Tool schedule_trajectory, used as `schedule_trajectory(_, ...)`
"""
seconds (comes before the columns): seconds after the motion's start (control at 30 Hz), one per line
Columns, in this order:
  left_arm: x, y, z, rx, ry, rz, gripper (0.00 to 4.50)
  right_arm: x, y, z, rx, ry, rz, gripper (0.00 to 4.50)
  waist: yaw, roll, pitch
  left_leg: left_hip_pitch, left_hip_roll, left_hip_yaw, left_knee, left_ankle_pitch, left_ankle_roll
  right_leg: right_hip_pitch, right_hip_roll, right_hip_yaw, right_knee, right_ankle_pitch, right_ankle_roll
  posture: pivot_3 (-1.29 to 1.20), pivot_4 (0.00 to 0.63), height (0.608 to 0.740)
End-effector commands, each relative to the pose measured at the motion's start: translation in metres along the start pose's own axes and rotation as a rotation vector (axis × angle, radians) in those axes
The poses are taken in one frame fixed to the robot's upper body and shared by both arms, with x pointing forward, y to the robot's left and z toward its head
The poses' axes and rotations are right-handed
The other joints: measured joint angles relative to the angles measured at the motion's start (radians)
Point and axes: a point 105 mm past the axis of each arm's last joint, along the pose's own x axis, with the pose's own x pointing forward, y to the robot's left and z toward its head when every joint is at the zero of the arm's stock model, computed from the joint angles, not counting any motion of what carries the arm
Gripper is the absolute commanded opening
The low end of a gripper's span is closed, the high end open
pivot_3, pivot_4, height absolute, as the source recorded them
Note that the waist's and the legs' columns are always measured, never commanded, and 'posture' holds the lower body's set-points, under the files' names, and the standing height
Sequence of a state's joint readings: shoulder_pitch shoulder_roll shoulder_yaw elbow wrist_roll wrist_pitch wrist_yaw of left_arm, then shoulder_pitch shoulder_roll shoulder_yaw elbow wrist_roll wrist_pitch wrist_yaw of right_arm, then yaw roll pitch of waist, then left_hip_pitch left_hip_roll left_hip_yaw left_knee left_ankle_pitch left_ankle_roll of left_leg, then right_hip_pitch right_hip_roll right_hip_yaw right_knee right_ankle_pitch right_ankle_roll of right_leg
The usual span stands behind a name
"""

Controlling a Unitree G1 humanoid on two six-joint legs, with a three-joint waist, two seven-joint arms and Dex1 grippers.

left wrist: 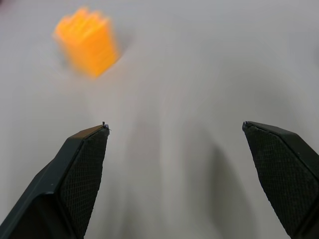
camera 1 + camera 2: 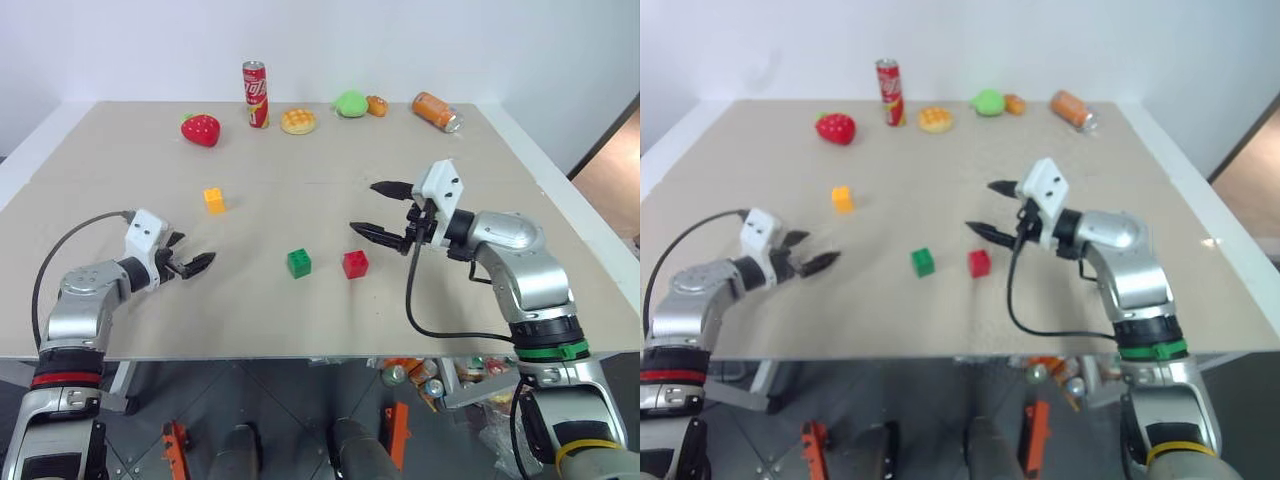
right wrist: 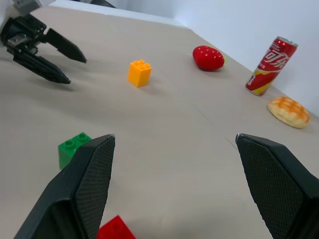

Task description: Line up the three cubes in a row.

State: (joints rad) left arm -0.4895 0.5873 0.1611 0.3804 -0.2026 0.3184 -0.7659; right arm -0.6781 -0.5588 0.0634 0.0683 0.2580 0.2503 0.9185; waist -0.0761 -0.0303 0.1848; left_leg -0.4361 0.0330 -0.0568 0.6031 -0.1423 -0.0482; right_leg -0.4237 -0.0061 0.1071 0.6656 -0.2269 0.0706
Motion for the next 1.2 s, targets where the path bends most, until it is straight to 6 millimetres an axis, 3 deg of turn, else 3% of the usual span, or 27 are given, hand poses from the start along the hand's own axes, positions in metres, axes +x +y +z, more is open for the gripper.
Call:
schedule_trajectory(0.03, 0.008, 0.007, 0.015, -0.010, -0.023, 0.062, 4.47, 0.001, 0.000, 0.014, -0.047, -0.046, 0.004, 4.03, 0.004, 0.000, 0.000, 0.000, 0.000, 0.000, 0.000, 0.000, 0.000, 0.000, 0.000, 0.000, 0.000, 0.000, 0.000, 0.00, 0.150, 0.740)
schedule_trajectory(0.47, 0.076, -0.007, 0.053, -0.117, -0.015, 0.204, 4.47, -0.006, 0.010, 0.017, -0.033, -0.074, 0.037, 4.03, 0.006, 0.000, 0.000, -0.001, -0.001, -0.001, 0.000, 0.002, -0.003, 0.000, 0.000, 0.000, -0.001, 0.001, 0.003, 0.00, 0.150, 0.740)
schedule_trajectory(0.67, 0.085, 0.001, 0.054, -0.187, -0.002, 0.348, 4.47, -0.009, 0.008, 0.015, -0.027, -0.067, 0.023, 4.03, -0.001, 0.000, 0.000, -0.001, -0.001, -0.001, 0.000, 0.002, -0.003, 0.000, 0.000, 0.000, -0.001, 0.002, 0.003, 0.00, 0.150, 0.740)
schedule_trajectory(1.03, 0.087, -0.020, 0.055, -0.166, -0.013, 0.332, 4.47, -0.012, 0.005, 0.013, -0.015, -0.063, 0.008, 4.03, 0.002, 0.000, 0.000, -0.001, -0.002, -0.001, 0.000, 0.002, -0.004, 0.000, -0.001, 0.000, -0.001, 0.002, 0.004, 0.00, 0.150, 0.740)
schedule_trajectory(1.2, 0.090, -0.007, 0.057, -0.152, -0.010, 0.390, 4.47, -0.009, 0.004, 0.012, -0.017, -0.063, 0.009, 4.03, 0.002, 0.000, 0.000, -0.001, -0.002, -0.001, 0.000, 0.003, -0.005, 0.000, -0.001, 0.000, -0.001, 0.002, 0.004, 0.00, 0.150, 0.740)
